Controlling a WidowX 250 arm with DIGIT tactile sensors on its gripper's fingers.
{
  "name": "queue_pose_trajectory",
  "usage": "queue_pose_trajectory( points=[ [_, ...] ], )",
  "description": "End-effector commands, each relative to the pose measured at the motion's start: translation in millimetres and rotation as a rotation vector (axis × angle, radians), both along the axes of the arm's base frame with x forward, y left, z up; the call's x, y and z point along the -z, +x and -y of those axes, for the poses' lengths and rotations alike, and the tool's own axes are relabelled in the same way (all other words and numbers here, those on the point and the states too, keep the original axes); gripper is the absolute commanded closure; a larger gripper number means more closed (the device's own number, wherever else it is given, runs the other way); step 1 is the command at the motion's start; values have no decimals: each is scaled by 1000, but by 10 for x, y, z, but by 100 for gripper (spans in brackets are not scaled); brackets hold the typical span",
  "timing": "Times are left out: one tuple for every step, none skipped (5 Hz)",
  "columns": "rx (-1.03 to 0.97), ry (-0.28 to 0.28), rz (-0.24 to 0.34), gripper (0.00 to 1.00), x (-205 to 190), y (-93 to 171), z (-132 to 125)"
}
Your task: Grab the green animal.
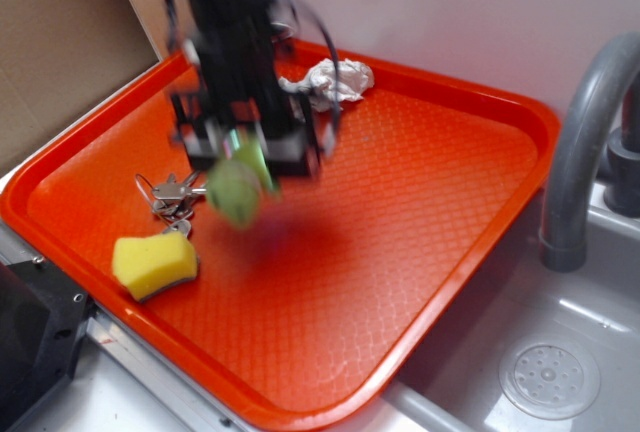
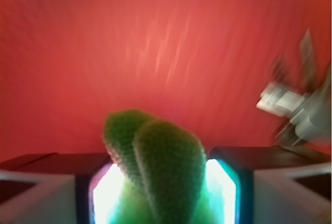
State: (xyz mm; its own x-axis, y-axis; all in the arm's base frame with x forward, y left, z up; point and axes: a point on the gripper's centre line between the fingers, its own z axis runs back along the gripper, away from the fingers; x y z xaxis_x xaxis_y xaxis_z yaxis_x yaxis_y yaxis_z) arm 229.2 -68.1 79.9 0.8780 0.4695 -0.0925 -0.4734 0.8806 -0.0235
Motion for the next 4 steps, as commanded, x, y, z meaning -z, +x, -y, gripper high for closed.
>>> queue_pose_trajectory(
  points=[
    [135,-5,149,100,-1106,121,-462],
    [222,-3,206,100,-1489,53,-448],
    [185,8,239,100,-1581,34,-459],
    [146,4,127,100,-1420,122,-473]
  ],
)
